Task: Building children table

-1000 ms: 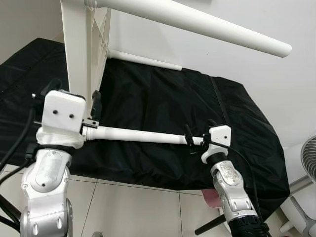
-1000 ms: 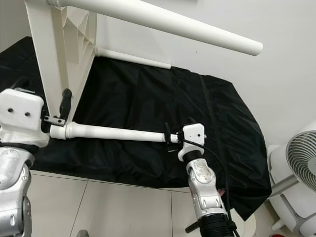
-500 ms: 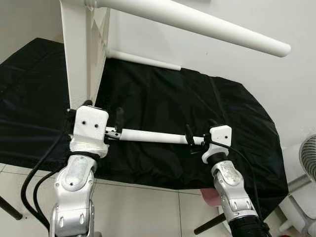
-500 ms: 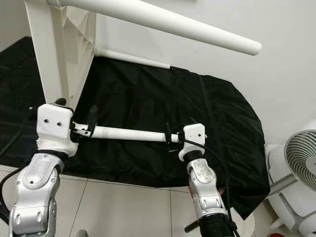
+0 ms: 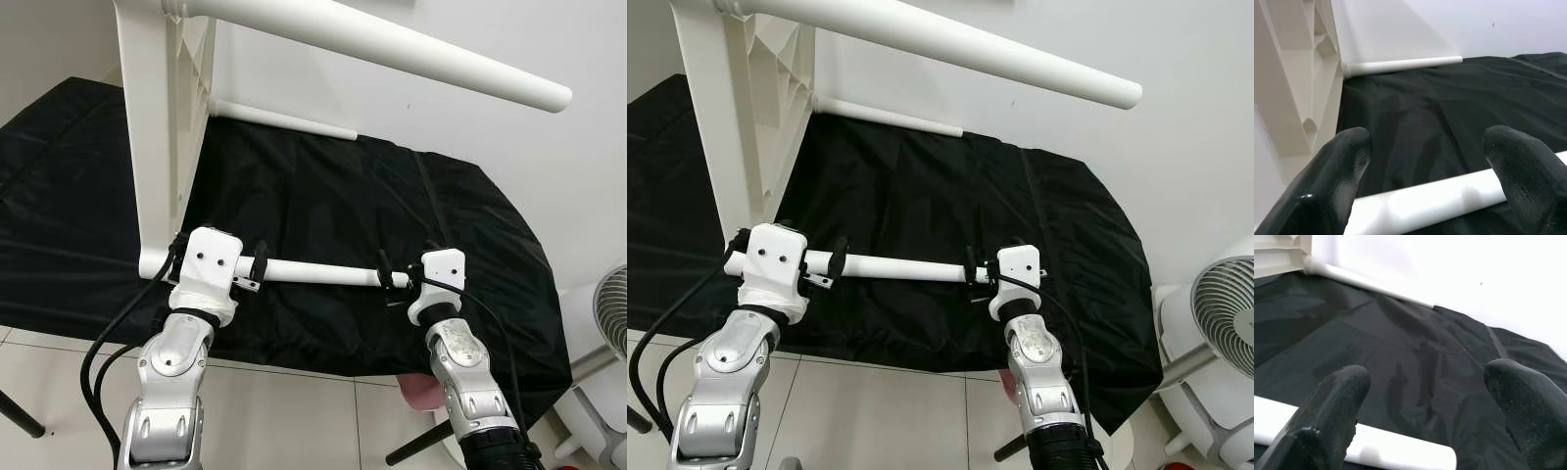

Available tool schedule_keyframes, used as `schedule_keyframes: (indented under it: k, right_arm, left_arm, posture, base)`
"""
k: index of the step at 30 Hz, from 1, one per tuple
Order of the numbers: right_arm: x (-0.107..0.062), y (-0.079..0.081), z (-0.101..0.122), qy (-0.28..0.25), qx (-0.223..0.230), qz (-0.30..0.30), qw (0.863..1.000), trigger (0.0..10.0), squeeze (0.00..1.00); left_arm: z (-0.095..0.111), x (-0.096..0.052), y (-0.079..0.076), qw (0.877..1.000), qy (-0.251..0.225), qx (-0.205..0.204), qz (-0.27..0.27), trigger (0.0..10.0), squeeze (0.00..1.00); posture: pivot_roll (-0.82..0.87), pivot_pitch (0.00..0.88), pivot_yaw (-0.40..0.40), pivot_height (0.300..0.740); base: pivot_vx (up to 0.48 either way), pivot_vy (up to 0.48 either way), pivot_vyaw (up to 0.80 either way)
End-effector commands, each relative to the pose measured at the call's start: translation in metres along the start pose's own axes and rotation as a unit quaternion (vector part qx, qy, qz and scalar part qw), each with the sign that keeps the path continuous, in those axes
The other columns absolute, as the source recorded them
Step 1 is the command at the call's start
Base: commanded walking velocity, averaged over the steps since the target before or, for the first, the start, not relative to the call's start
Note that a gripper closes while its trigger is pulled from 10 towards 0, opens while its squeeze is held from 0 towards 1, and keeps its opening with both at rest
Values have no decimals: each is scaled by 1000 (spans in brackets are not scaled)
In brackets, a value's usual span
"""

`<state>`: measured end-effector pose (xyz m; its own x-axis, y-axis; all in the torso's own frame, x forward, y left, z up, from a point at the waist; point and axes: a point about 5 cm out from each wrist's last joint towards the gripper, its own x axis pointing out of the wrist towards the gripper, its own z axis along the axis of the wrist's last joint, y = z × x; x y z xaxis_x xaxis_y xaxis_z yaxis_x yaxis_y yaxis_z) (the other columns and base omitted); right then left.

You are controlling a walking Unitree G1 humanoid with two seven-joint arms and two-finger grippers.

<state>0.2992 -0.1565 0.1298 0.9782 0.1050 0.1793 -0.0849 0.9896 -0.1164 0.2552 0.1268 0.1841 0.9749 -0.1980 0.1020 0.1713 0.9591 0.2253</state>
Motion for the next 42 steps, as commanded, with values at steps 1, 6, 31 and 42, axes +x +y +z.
schedule_keyframes:
  k: [1,6,31,42]
  right_arm:
    - [1,-6,2,-4,-6,-15,1000,10000,1000]
    - [4,-7,4,2,-20,-10,1000,10000,0]
    - [26,-12,79,-151,-152,51,976,10000,0]
    - [18,-4,74,-150,-142,55,977,10000,0]
  left_arm:
    - [-7,2,-11,998,15,-59,26,10000,1000]
    - [-21,7,-27,992,62,-99,-39,10000,0]
    - [-37,31,-22,934,208,-291,20,10000,0]
    - [-33,20,-23,941,197,-275,-6,10000,0]
  posture:
    - [13,0,-146,740]
    - [8,0,-139,740]
    - [20,0,-93,740]
    - [22,0,-101,740]
  base:
    - [0,0,0]
    - [0,0,0]
    - [0,0,0]
    - [0,0,0]
